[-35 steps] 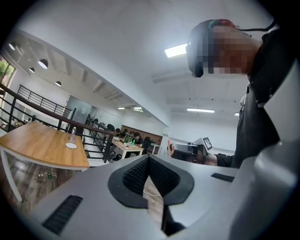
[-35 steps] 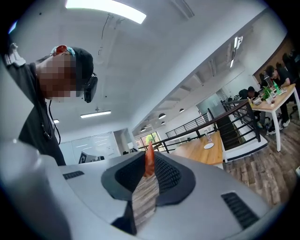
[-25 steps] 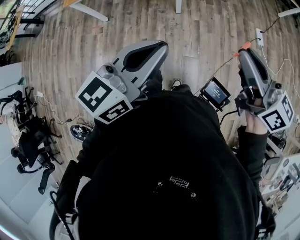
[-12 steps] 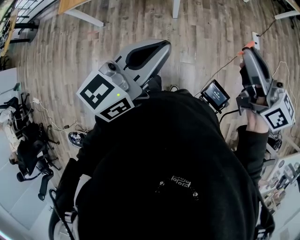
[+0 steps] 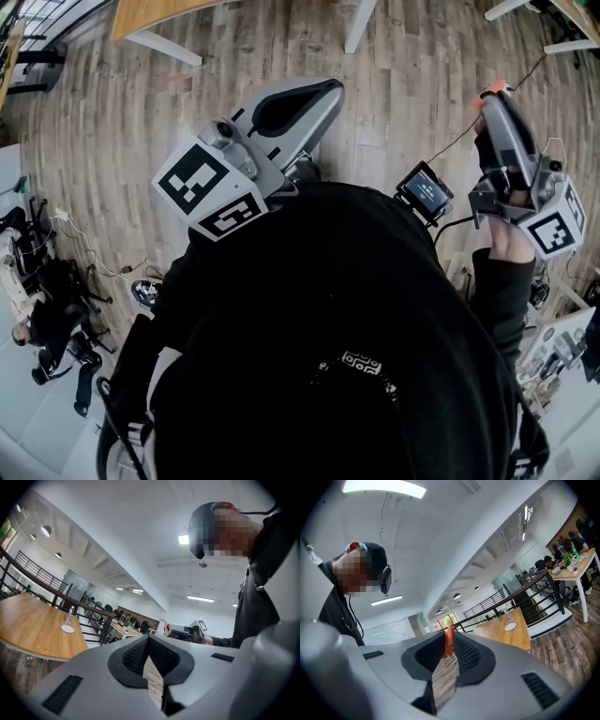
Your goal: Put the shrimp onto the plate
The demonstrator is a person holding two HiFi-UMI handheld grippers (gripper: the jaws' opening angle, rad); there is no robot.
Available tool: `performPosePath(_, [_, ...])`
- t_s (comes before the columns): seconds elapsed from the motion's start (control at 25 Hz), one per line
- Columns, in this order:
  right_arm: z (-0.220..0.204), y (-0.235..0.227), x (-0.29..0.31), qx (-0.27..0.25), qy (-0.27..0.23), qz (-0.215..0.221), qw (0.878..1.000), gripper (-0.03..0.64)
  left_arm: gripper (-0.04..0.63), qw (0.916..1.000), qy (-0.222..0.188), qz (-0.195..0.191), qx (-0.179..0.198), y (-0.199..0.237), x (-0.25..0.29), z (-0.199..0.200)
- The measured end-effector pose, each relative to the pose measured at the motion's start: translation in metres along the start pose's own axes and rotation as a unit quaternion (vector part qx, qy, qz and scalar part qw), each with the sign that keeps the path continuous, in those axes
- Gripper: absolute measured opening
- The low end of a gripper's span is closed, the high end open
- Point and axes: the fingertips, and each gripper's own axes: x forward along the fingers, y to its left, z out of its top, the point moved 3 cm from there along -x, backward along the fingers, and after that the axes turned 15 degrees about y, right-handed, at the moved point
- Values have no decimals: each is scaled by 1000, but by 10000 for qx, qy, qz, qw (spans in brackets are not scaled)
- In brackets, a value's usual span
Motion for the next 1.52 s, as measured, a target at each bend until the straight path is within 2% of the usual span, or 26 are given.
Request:
performPosePath(0.44, [45, -3, 107, -91, 76, -75, 9999, 69, 5, 9993, 152, -302, 187, 96, -17, 33])
performPosePath(0.84, [57, -35, 149, 100, 369, -127, 9992, 69, 5, 9988, 188, -409, -180, 141, -1, 32])
performPosePath(1.32, [118, -130, 187, 42, 379, 470, 9982, 69, 5, 9995, 124, 255, -133, 197, 56, 75])
performPosePath(1.52, [141, -169, 183, 7, 378, 605, 9974, 69, 5, 9989, 49, 464, -24, 207, 93, 101])
